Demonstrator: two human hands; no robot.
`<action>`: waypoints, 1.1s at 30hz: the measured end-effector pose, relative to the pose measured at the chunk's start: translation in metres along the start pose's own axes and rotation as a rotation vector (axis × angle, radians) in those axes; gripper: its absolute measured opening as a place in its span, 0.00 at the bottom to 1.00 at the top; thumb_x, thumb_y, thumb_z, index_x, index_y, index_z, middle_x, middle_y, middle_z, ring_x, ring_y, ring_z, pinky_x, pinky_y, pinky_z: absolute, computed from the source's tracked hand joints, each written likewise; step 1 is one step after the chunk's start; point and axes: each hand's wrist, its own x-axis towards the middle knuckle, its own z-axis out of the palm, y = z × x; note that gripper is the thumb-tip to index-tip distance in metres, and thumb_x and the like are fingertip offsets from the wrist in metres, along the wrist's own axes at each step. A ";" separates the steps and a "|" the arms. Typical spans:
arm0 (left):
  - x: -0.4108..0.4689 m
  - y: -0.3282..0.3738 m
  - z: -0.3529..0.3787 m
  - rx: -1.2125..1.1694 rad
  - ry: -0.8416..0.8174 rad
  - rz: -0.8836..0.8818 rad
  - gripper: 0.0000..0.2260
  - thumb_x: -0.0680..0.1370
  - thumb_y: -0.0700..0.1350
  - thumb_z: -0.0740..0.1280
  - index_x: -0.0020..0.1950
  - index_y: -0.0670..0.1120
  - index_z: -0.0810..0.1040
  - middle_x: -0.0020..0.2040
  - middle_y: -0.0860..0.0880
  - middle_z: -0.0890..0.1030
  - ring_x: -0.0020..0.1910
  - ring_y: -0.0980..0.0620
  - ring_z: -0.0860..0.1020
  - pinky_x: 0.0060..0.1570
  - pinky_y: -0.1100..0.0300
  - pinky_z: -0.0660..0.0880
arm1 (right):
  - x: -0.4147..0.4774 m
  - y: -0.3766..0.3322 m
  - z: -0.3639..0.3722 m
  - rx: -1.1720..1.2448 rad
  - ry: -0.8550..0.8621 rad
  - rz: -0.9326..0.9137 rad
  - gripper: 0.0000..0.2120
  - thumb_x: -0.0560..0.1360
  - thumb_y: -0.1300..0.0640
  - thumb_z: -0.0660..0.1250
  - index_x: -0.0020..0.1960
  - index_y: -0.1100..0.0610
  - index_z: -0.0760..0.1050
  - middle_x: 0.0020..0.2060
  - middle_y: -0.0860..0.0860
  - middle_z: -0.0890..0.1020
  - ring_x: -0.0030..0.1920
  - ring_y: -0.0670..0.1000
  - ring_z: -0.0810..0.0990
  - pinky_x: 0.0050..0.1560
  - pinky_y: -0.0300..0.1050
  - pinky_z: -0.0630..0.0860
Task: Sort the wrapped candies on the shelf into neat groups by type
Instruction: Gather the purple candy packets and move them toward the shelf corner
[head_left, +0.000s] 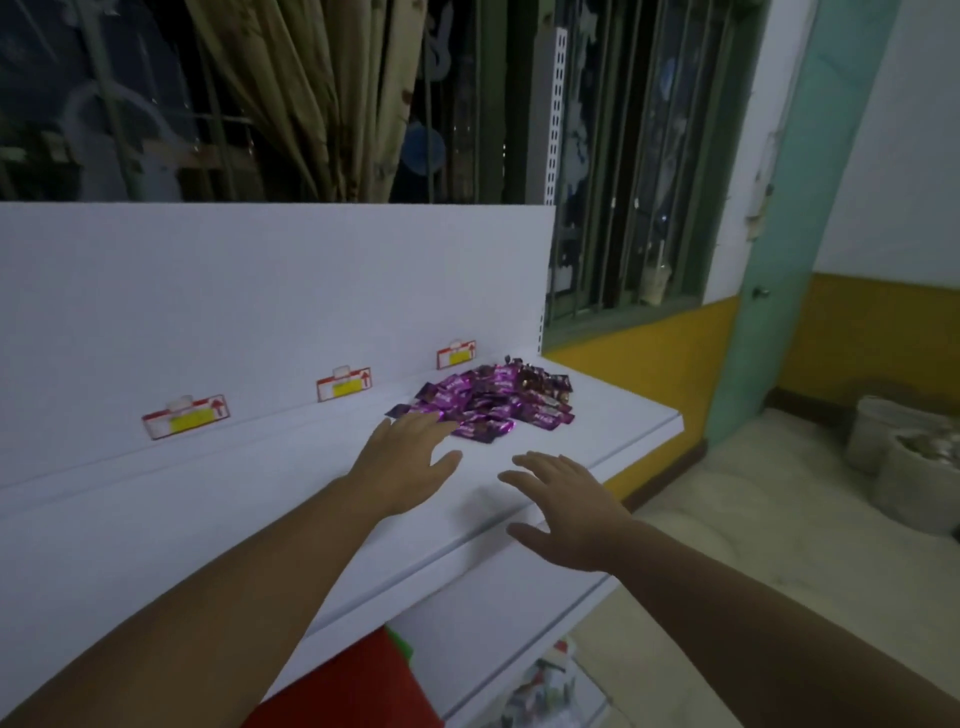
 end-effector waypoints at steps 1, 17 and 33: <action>0.014 0.002 0.005 -0.006 0.002 0.011 0.23 0.79 0.58 0.54 0.73 0.53 0.61 0.74 0.50 0.61 0.73 0.50 0.58 0.71 0.51 0.52 | 0.005 0.014 0.001 -0.002 -0.003 0.003 0.28 0.75 0.38 0.57 0.72 0.46 0.60 0.73 0.50 0.62 0.73 0.50 0.56 0.72 0.50 0.51; 0.133 -0.013 0.052 -0.127 -0.010 -0.073 0.20 0.80 0.54 0.58 0.71 0.51 0.67 0.70 0.51 0.69 0.68 0.53 0.65 0.65 0.59 0.61 | 0.109 0.174 0.022 0.046 0.042 -0.146 0.22 0.76 0.46 0.61 0.68 0.52 0.68 0.66 0.50 0.72 0.66 0.51 0.68 0.64 0.45 0.64; 0.119 -0.060 0.047 -0.306 0.122 -0.896 0.12 0.75 0.51 0.66 0.57 0.49 0.76 0.53 0.47 0.79 0.48 0.51 0.76 0.49 0.60 0.71 | 0.273 0.147 0.055 0.249 -0.100 -0.327 0.14 0.77 0.51 0.60 0.59 0.55 0.75 0.56 0.52 0.76 0.57 0.54 0.74 0.58 0.49 0.71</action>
